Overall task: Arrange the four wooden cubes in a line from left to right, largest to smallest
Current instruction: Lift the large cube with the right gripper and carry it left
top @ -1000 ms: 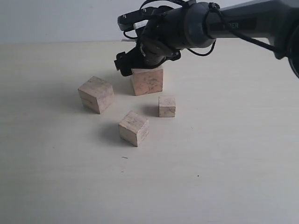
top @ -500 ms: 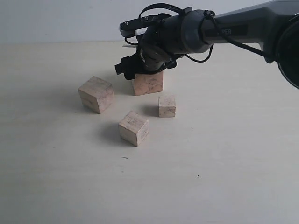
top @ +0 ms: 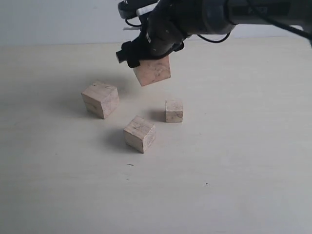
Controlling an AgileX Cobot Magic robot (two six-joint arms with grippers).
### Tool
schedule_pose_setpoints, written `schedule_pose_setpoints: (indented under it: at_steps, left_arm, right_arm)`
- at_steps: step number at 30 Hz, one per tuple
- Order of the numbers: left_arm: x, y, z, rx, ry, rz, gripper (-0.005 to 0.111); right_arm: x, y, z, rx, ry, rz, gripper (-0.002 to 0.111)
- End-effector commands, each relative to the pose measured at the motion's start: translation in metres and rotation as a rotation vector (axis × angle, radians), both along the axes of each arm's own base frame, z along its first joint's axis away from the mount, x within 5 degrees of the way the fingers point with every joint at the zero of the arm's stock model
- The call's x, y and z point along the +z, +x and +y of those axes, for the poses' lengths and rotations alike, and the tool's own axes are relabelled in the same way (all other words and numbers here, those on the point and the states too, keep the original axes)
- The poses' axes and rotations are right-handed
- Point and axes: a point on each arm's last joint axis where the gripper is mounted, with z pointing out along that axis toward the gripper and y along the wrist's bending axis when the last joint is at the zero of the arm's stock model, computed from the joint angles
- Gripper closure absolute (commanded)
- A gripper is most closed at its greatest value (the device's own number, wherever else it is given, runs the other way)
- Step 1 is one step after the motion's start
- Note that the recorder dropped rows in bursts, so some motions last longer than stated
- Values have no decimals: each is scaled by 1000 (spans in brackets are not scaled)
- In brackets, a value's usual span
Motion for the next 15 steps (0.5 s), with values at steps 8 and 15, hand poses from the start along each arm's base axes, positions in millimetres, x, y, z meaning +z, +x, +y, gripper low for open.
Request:
schedule_pose_setpoints:
  at_steps: [8,15]
  left_arm:
    - [0,0,0,-6,1,-9,107]
    - [0,0,0,-6,1,-9,107]
  right_arm:
    - [72,-39,20,491,259,18,108]
    - [87,-70,44,886,479,-16,108]
